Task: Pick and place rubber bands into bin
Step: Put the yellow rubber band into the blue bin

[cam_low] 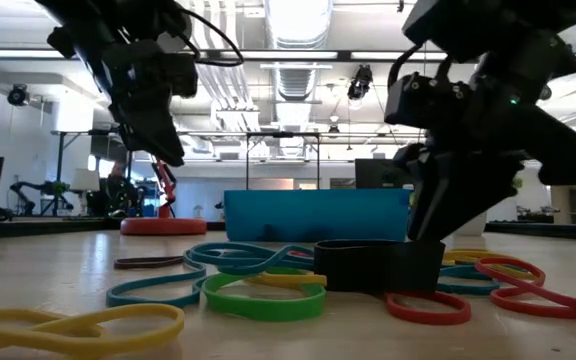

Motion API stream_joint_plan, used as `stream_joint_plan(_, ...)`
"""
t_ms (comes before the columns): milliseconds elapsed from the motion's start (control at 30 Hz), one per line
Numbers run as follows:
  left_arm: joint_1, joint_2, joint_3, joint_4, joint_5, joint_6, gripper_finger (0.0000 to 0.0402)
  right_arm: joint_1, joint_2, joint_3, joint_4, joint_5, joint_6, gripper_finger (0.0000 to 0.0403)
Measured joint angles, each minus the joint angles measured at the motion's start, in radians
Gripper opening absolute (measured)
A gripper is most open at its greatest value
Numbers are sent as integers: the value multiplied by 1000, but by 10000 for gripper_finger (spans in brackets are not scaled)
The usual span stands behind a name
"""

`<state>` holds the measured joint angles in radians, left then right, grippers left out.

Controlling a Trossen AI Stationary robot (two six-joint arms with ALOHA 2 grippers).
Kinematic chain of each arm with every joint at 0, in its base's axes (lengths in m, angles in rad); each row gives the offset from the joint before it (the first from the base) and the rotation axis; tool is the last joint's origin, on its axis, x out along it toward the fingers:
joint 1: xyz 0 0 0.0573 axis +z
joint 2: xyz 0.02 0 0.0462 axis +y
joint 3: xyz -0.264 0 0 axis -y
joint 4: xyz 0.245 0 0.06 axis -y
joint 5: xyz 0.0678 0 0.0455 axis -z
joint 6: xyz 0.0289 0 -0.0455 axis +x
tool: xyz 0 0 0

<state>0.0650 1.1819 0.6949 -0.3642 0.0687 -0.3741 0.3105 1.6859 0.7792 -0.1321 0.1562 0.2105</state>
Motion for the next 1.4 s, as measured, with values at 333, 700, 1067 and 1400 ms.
stream_joint_plan(333, -14, -6, 0, 15, 2, -61, 125, -33, -12, 37, -17, -112, -31, 122)
stream_joint_plan(700, -75, -8, 0, 15, 4, -68, 125, 71, -15, 65, -18, -269, 25, 130)
stream_joint_plan(1067, -76, -8, -2, 17, -3, -66, 125, 93, -15, 65, 28, -183, 141, 103)
stream_joint_plan(1400, -83, -7, -16, 21, -5, -84, 125, 123, 35, 65, 47, -180, 174, 99)
